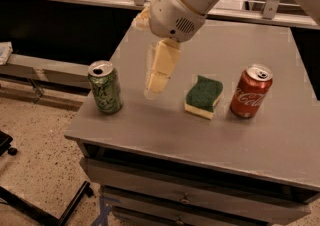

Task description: Pick green can

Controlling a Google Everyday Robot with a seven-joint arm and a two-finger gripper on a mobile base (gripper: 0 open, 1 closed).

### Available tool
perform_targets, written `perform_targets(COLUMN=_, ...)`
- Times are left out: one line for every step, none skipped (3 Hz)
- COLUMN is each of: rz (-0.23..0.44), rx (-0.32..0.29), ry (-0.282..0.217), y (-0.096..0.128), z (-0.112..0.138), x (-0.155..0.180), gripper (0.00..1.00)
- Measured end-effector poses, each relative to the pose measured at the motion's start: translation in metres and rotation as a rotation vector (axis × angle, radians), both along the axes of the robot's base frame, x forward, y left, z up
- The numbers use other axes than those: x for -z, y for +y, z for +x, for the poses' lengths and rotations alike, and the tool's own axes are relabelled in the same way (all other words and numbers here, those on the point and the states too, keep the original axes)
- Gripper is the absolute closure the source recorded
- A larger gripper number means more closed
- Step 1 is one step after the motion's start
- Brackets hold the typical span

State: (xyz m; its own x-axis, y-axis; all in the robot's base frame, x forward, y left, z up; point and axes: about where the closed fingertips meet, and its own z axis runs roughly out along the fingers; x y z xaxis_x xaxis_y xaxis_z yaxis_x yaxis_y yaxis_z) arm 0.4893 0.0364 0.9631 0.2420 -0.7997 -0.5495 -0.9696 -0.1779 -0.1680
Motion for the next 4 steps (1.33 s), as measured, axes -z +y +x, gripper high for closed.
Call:
perform_targets(rz=0.000, rx=0.000, ry=0.000, y=0.000, z=0.000, x=0.000, gripper=0.00)
perform_targets(rz=-0.004, rx=-0.008, ry=0.010, y=0.009, z=0.001, x=0.007, gripper=0.00)
perform_targets(rz=0.002, rx=-0.043, ry=0.033, y=0.035, z=0.005, x=0.022, gripper=0.00)
perform_targets(rz=0.016, rx=-0.074, ry=0.051, y=0.064, z=0.011, x=0.035, gripper=0.00)
